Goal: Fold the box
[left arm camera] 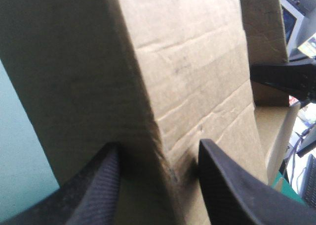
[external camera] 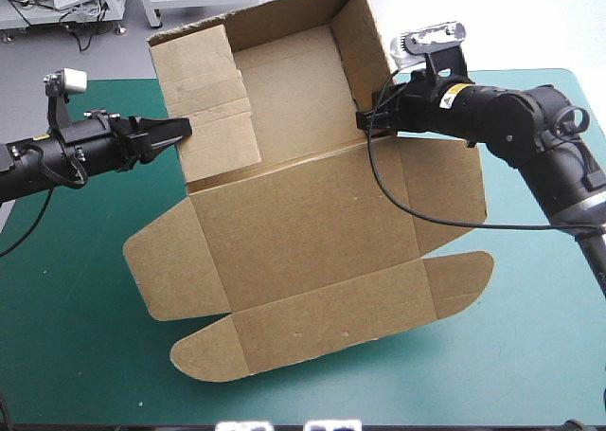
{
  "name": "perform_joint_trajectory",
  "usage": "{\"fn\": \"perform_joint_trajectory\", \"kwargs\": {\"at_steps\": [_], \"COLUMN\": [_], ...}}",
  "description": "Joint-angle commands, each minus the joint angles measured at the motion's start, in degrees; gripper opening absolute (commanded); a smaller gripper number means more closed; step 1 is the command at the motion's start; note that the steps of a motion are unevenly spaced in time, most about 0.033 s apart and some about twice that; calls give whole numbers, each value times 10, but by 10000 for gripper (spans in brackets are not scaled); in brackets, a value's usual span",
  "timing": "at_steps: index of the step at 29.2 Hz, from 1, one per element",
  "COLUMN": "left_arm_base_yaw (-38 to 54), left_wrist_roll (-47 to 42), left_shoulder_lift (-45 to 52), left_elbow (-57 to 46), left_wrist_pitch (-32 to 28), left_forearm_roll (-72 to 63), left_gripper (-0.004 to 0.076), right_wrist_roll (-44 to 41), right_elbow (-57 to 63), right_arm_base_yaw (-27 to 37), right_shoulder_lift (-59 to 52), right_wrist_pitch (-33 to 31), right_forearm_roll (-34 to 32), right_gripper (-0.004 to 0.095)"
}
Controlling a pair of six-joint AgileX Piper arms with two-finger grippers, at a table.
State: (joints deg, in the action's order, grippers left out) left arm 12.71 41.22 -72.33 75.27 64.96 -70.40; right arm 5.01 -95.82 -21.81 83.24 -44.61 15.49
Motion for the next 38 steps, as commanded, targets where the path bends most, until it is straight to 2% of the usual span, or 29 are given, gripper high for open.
{"fn": "perform_joint_trajectory", "kwargs": {"at_steps": [1, 6, 8, 10, 11, 14, 17, 21, 26, 31, 38], "left_arm_base_yaw": [-3, -3, -3, -3, -3, -16, -43, -88, -142, -187, -227], "left_wrist_roll": [-28, -53, -57, -57, -54, -54, -58, -103, -149, -187, -251], "left_shoulder_lift": [16, 16, 16, 16, 16, 16, 16, 13, -18, -78, -163], "left_elbow": [15, 15, 15, 15, 15, 16, 27, 52, 61, 61, 61], "left_wrist_pitch": [-27, -48, -55, -62, -62, -62, -63, -68, -60, -28, -30], "left_forearm_roll": [-16, 61, 76, 84, 87, 103, 144, 229, 303, 374, 477], "left_gripper": [314, 216, 135, 6, -7, -10, -10, -10, -10, -10, -10], "right_wrist_roll": [-25, -50, -61, -67, -70, -79, -106, -135, -144, -150, -133], "right_elbow": [-18, -18, -18, -18, -18, -18, -18, -18, -14, 30, 54], "right_arm_base_yaw": [-38, -69, -75, -80, -80, -80, -80, -80, -80, -80, -80], "right_shoulder_lift": [-21, -21, -21, -21, -21, -20, -17, -9, 15, 45, 109], "right_wrist_pitch": [51, 72, 72, 68, 66, 43, -1, -78, -156, -155, -145], "right_forearm_roll": [23, 9, -1, -4, -4, -9, -47, -104, -144, -147, -129], "right_gripper": [2, 2, 2, 2, 2, 2, 2, 2, 1, 0, 0]}}
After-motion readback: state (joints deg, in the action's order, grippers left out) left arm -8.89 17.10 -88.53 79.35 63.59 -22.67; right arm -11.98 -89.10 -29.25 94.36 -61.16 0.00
